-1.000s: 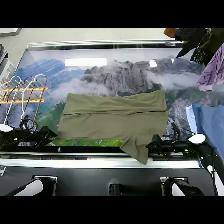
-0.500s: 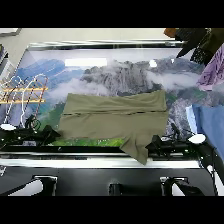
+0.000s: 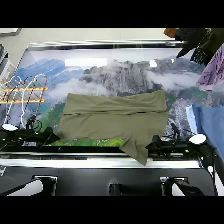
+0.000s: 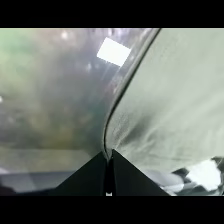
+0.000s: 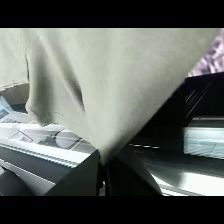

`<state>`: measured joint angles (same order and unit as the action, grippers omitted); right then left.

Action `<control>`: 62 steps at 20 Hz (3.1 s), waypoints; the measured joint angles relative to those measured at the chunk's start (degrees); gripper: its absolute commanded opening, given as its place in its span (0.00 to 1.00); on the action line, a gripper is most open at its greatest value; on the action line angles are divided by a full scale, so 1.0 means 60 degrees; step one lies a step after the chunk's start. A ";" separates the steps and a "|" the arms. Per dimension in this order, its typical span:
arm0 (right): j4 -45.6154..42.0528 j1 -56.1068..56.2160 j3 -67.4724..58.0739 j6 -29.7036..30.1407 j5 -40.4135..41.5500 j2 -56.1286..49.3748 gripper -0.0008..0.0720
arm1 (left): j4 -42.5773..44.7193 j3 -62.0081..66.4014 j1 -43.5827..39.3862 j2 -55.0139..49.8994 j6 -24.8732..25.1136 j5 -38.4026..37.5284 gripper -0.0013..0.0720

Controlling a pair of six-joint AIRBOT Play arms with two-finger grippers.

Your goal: Fold the clothes and pants, and hang the long-sleeved shirts on hangers.

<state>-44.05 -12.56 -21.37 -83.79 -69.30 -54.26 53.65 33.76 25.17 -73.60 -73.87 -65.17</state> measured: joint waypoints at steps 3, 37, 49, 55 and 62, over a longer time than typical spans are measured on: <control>-0.0080 0.0000 0.0000 -0.0124 -0.0324 0.0601 0.05 | 0.0084 0.0000 0.0069 0.0430 -0.0106 -0.0477 0.04; -0.0441 0.0007 -0.5807 -0.0175 0.2014 -0.4255 0.05 | 0.1592 0.7479 -0.2696 -0.3555 -0.3198 0.0612 0.04; -0.0554 -0.1020 -0.7184 -0.0022 0.0514 -0.4768 0.94 | 0.2459 0.8874 -0.2922 -0.4171 -0.3370 -0.0193 0.93; -0.1093 -0.2146 -0.7821 0.0885 -0.0528 -0.5278 0.96 | 0.3512 0.9668 -0.2903 -0.3024 -0.3370 -0.1242 0.93; -0.0790 -0.2324 -0.7912 0.2000 -0.1002 -0.6663 0.96 | 0.3781 0.9817 -0.2903 -0.2022 -0.3399 -0.2182 0.93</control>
<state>-48.80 -26.50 -68.84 -71.79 -75.31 -94.24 76.34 92.66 7.75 -85.73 -94.26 -78.26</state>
